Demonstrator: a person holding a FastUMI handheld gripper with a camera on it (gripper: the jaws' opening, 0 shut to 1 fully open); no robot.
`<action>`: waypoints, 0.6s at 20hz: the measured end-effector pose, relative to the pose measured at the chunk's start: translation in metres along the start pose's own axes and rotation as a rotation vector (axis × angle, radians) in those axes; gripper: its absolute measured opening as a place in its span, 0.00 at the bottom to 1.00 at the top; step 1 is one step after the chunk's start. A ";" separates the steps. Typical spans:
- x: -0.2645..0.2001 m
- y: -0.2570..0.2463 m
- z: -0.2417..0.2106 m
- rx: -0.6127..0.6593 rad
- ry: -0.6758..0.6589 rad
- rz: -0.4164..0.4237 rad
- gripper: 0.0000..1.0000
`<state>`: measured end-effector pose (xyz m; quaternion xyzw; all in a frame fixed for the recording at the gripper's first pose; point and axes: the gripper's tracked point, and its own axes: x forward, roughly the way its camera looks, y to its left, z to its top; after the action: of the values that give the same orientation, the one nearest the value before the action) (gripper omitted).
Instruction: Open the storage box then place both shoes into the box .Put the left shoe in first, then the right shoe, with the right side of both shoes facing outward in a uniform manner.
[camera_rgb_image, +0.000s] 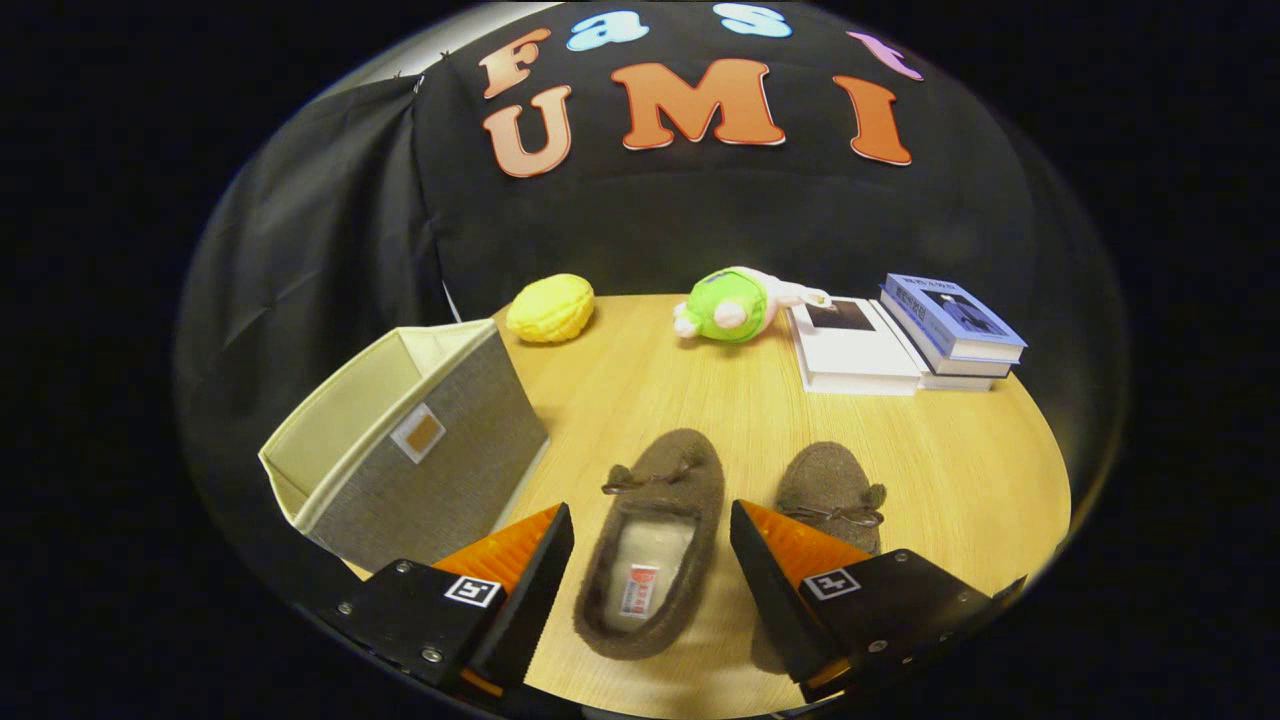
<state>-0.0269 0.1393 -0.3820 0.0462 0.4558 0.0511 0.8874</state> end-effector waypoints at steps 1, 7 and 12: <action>0.005 -0.003 -0.005 -0.004 0.015 -0.004 0.92; 0.038 -0.026 -0.022 -0.016 0.075 -0.069 0.84; 0.067 -0.036 -0.025 -0.032 0.096 -0.117 0.66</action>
<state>-0.0064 0.1140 -0.4553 0.0031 0.4990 0.0087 0.8665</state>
